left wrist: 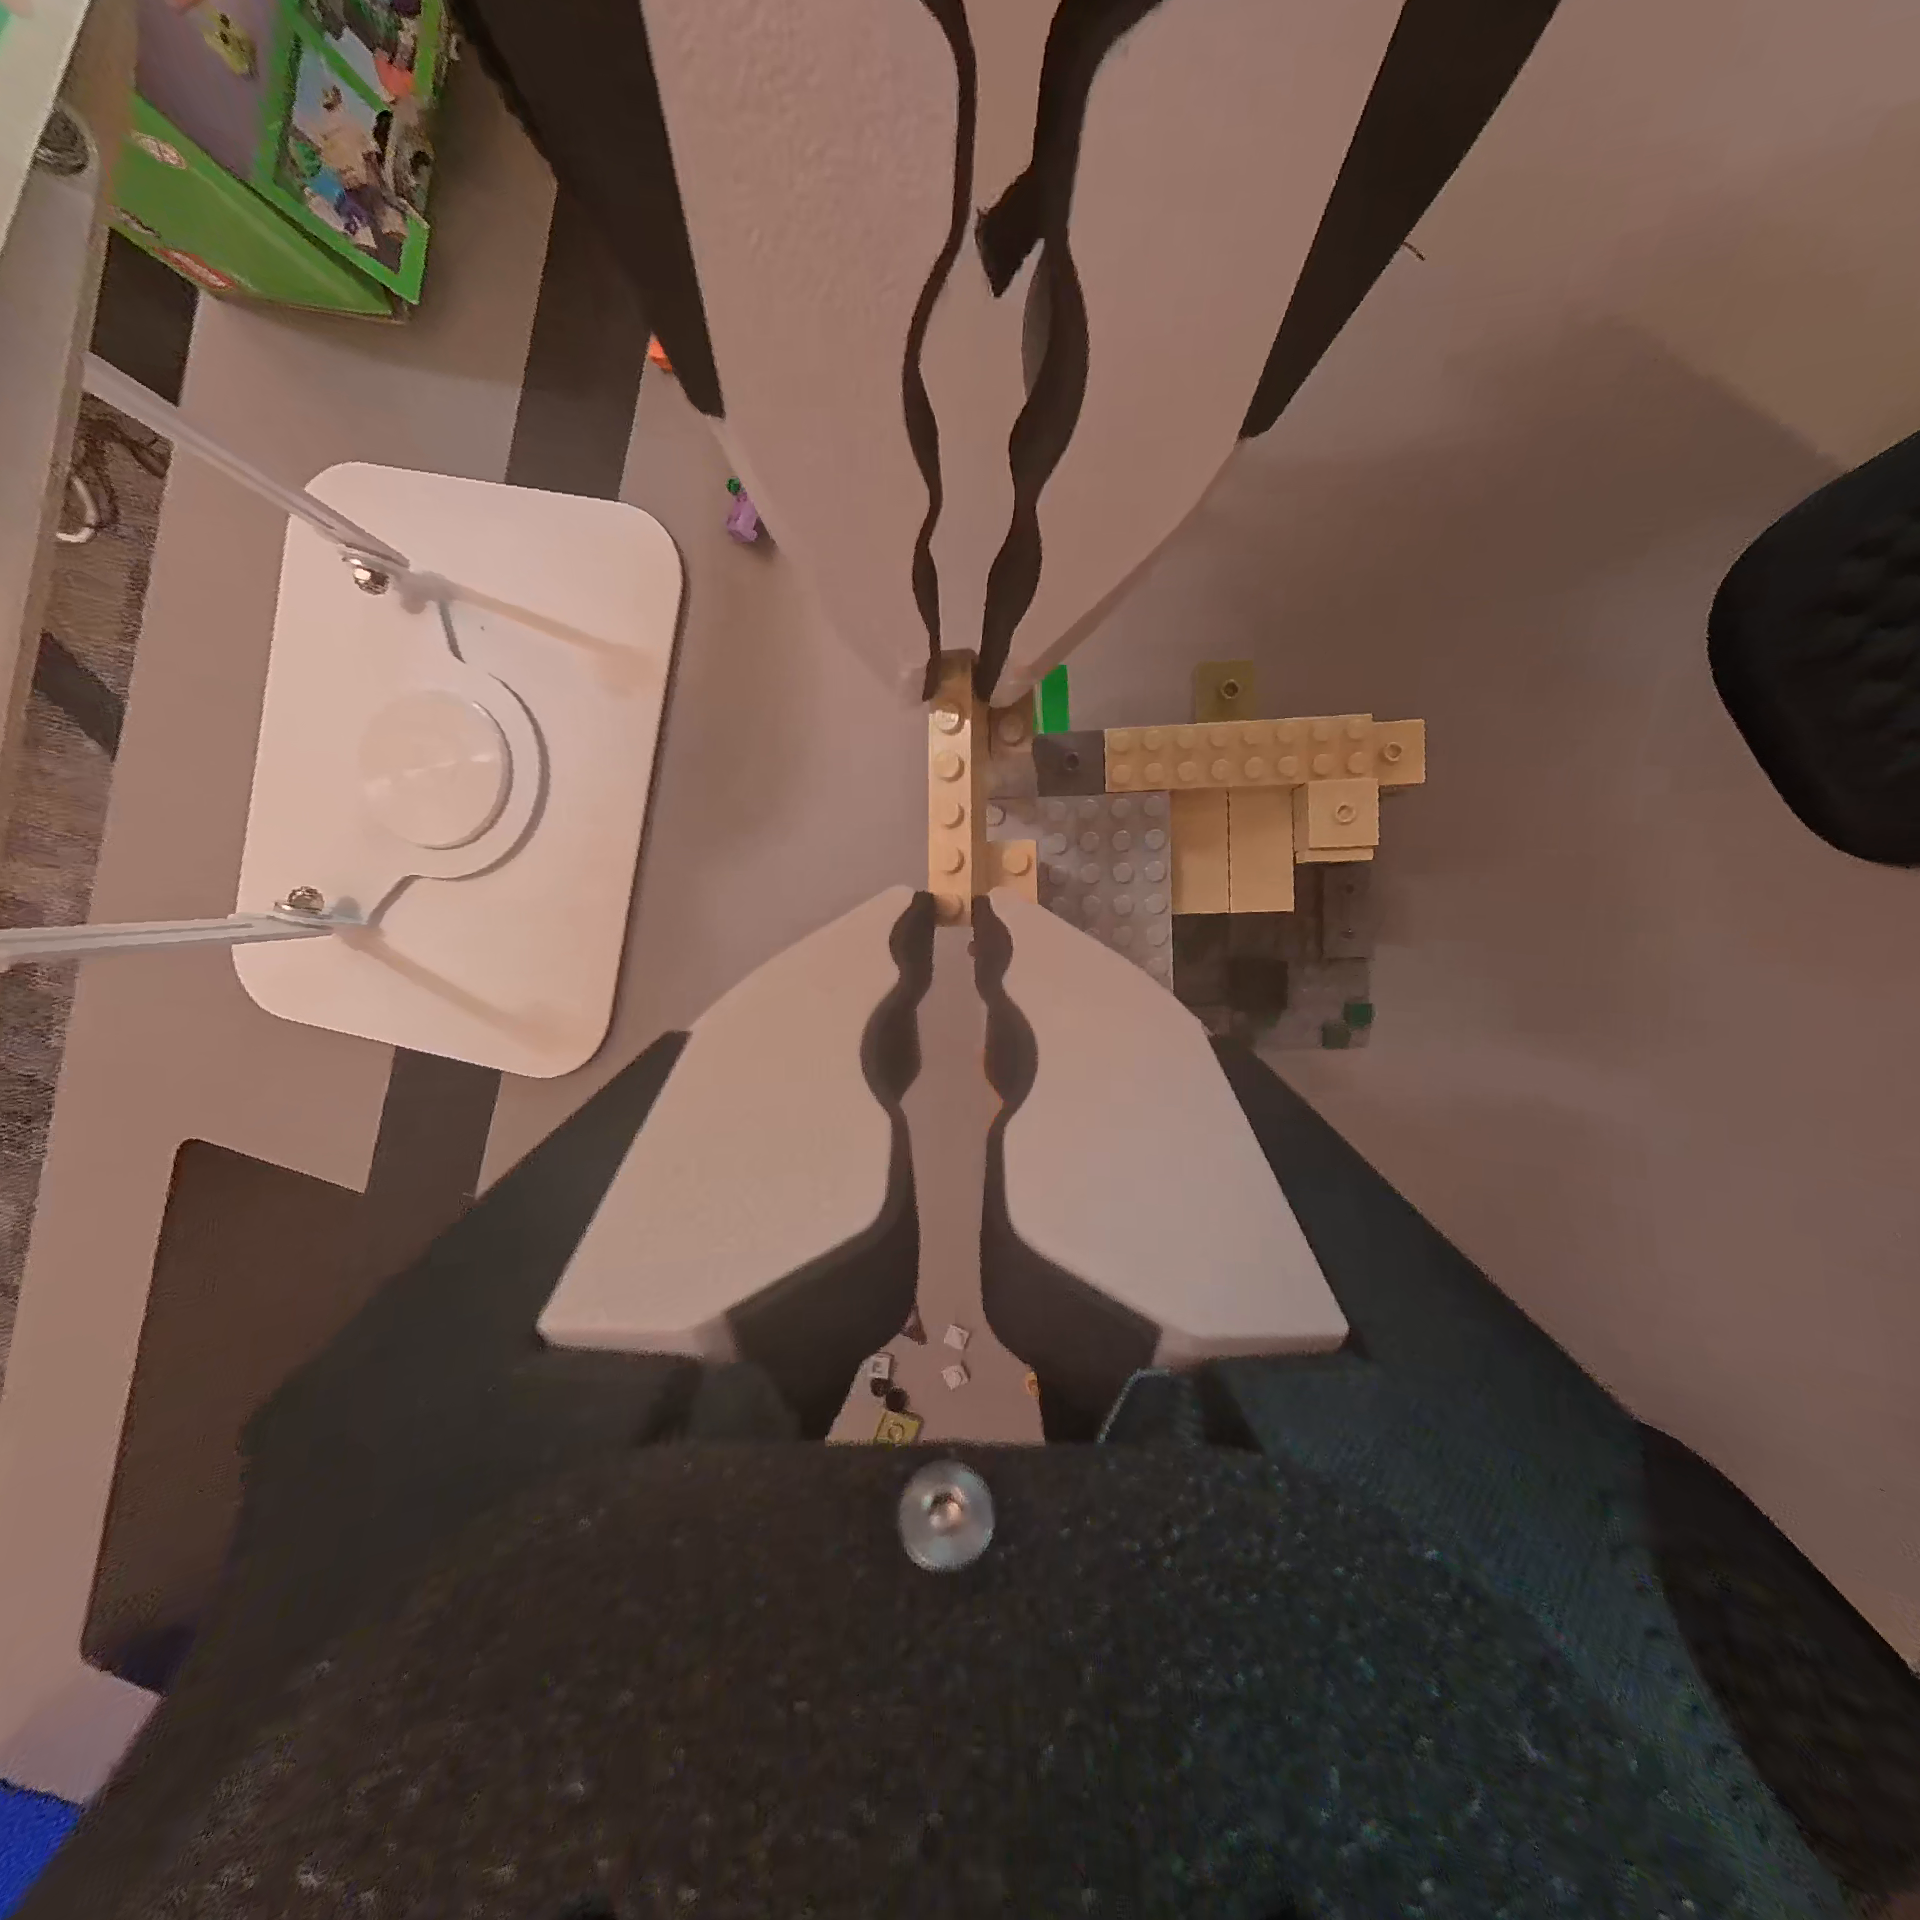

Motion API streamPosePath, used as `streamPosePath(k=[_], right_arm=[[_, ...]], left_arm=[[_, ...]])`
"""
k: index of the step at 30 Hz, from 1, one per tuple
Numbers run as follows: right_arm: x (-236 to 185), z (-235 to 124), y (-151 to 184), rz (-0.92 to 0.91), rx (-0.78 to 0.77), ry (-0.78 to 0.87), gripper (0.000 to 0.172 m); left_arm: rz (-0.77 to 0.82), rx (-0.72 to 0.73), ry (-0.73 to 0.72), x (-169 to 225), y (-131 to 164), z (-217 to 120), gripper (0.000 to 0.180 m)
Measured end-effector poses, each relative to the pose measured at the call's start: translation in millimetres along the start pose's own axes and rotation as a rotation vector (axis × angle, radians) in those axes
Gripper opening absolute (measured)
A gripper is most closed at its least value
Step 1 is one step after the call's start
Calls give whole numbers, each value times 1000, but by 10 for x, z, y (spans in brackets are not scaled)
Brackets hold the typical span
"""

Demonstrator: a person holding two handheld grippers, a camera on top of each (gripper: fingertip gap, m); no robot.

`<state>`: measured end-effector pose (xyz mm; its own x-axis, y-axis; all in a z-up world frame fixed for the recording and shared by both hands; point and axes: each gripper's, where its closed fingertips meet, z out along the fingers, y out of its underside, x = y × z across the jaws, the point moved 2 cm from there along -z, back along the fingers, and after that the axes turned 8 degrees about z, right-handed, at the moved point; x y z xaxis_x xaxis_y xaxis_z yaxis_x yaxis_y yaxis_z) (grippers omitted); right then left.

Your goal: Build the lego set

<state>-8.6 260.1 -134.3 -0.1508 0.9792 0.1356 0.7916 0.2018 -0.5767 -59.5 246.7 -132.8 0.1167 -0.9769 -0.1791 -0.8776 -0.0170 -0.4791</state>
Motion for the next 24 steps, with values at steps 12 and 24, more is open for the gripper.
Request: streamPosePath(k=[12,24], right_arm=[[-4,-4,-6,62,-12,-31,9],[-16,-49,-24,129,9,-86,10]], left_arm=[[25,-8,-51,18,1,5,8],[50,-26,-58,36,-2,0,8]])
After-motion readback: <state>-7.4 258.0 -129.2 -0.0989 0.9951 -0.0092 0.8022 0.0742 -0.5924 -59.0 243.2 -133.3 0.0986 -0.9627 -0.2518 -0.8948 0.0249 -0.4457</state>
